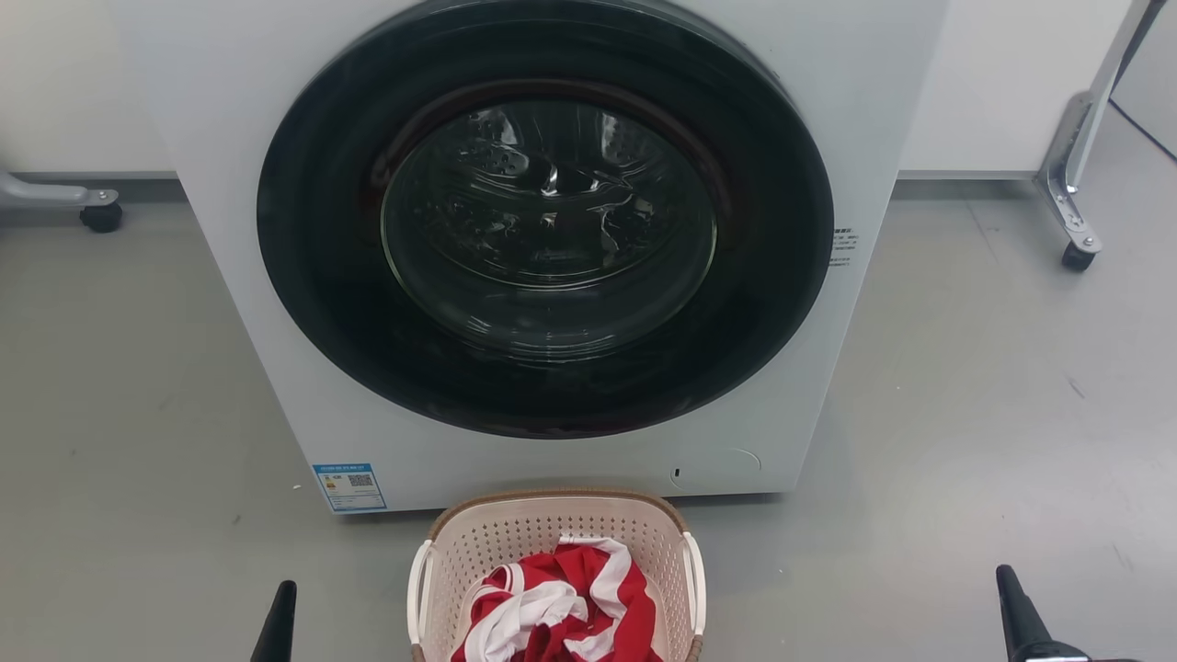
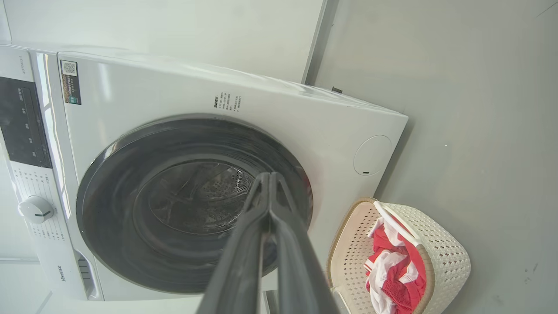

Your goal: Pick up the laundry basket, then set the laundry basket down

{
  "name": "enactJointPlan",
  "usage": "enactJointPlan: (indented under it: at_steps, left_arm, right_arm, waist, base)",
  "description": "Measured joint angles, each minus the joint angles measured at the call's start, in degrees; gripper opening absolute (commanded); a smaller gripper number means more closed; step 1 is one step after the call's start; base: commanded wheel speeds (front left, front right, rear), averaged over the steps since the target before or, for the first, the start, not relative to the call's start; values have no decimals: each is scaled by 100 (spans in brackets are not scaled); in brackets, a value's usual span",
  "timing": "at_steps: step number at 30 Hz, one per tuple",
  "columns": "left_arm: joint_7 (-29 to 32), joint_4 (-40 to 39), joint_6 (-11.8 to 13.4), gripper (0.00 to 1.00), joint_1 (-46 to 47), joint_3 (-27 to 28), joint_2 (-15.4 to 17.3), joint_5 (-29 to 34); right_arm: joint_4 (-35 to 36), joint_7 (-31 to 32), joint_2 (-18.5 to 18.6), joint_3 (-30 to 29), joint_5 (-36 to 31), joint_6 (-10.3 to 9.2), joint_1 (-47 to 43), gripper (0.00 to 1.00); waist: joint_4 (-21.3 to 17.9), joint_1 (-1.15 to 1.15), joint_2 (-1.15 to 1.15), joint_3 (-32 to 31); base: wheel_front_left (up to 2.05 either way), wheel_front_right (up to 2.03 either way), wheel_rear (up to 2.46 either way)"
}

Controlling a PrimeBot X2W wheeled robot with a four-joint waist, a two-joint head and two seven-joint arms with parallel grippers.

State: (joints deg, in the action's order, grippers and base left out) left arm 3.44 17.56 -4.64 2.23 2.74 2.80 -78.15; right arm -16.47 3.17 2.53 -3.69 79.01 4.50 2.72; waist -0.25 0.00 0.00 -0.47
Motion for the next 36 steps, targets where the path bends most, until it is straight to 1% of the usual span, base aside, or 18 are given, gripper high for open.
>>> enactJointPlan:
  at_steps: [16,36]
  left_arm:
    - [304,-25,-245,0,228,247,-31,-1274]
    - [304,-32,-245,0,242,253,-37,-1347]
  right_arm:
    - [-63,327,-5,-389,1238,223,194,0]
    - [-65,333,-5,-394,1243,234,254,0]
  waist:
    - [25,0,0,57]
    - [25,0,0,57]
  base:
    - [0,0,0]
    - [0,0,0]
